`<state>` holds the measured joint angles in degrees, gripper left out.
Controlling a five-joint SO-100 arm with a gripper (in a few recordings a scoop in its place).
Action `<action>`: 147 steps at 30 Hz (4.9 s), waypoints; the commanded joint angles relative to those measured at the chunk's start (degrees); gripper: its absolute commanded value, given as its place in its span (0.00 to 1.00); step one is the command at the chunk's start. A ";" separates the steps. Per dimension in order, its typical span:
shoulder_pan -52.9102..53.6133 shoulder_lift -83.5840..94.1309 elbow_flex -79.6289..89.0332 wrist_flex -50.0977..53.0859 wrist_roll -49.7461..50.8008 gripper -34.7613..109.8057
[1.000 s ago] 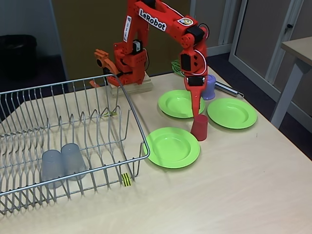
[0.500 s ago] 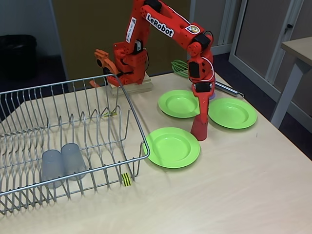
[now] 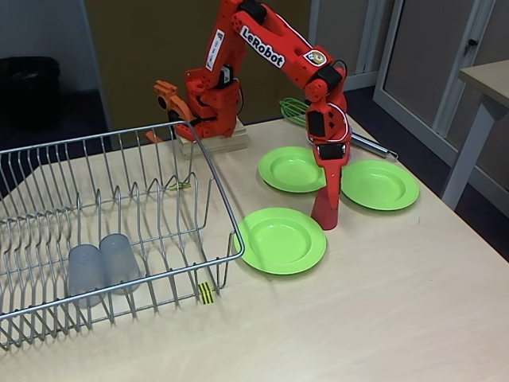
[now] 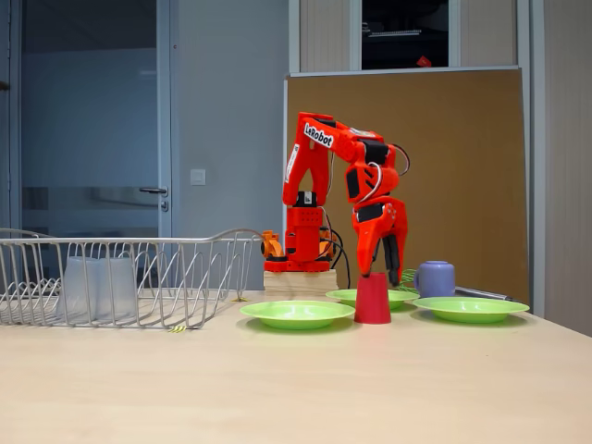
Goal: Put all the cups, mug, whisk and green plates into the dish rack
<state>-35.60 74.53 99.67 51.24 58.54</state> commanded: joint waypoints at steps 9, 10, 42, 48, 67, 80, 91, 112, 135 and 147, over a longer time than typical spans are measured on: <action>1.76 1.49 5.10 -5.54 -1.41 0.47; 1.85 1.41 5.36 -5.71 -1.41 0.46; 17.58 8.79 -30.32 27.95 -37.27 0.36; 29.18 14.85 -33.49 33.13 -52.91 0.35; 57.74 -3.16 -39.20 31.73 -75.50 0.36; 60.91 -26.02 -58.01 34.80 -77.26 0.37; 61.08 -37.44 -71.02 37.35 -78.13 0.37; 60.64 -39.90 -76.20 40.96 -78.66 0.52; 51.94 -11.16 -57.48 48.96 -73.92 0.52; 34.37 11.69 -31.38 47.02 -53.09 0.51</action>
<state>3.52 79.80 64.25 98.35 -0.70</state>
